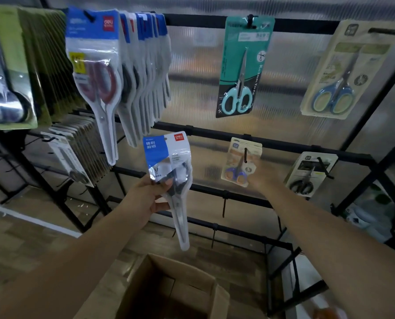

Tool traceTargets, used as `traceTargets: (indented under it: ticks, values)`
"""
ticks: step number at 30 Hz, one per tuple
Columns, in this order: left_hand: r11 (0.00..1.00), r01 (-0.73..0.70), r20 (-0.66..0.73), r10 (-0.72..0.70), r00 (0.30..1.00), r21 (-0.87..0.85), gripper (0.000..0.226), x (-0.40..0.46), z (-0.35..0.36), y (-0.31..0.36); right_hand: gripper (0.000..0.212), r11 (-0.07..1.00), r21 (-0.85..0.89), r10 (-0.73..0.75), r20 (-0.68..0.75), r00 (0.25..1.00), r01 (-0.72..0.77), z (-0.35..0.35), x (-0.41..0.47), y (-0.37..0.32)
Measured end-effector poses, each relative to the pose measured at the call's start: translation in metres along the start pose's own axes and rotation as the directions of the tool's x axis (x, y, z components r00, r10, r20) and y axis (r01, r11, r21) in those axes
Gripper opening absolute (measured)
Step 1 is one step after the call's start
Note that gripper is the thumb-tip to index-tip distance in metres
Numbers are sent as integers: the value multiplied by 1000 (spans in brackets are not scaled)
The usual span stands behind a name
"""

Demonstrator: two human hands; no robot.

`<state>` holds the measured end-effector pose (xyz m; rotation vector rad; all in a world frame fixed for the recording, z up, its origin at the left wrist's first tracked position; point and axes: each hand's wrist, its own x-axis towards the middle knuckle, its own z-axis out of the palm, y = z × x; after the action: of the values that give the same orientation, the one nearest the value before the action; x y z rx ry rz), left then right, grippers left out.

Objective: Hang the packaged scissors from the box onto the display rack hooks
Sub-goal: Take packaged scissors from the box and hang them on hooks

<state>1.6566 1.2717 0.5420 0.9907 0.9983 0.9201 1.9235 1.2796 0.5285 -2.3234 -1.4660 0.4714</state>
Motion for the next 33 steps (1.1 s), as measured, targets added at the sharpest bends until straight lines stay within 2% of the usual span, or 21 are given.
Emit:
traceTargets:
  ticks: [2,5,8,11,13,21,24,27,30,33]
  values:
    - [1000,-5,4,5,1000,14,20,-3,-1,1,37,998,61,15,36,999,-17,2,-8,0]
    - [1000,-13,14,13,1000,28,20,-9,-1,4,28,957,290,-5,105,994,-26,4,-25,-7]
    - [998,-36,28,35,999,46,15,-15,0,8,26,811,585,-89,98,991,15,0,-50,-28]
    - [992,-85,48,81,996,94,11,-23,0,14,27,674,724,-169,-46,985,149,-9,-73,-57]
    - [986,-114,58,108,992,119,13,-31,-4,20,28,567,803,-208,-77,975,184,-19,-88,-79]
    - [942,-270,76,260,963,199,16,-67,-30,57,47,393,893,-382,-60,922,220,-37,-114,-152]
    - [927,-312,43,310,950,209,18,-72,-42,71,34,355,898,-353,-128,927,260,-34,-121,-180]
    - [891,-349,25,357,934,291,20,-71,-57,87,21,345,887,-361,-175,916,305,-36,-124,-204]
    - [795,-357,1,409,912,490,16,-64,-74,105,21,349,864,-370,-229,900,363,-42,-126,-226]
    - [611,-342,23,468,883,714,17,-54,-92,120,19,337,855,-344,-279,897,395,-47,-127,-247]
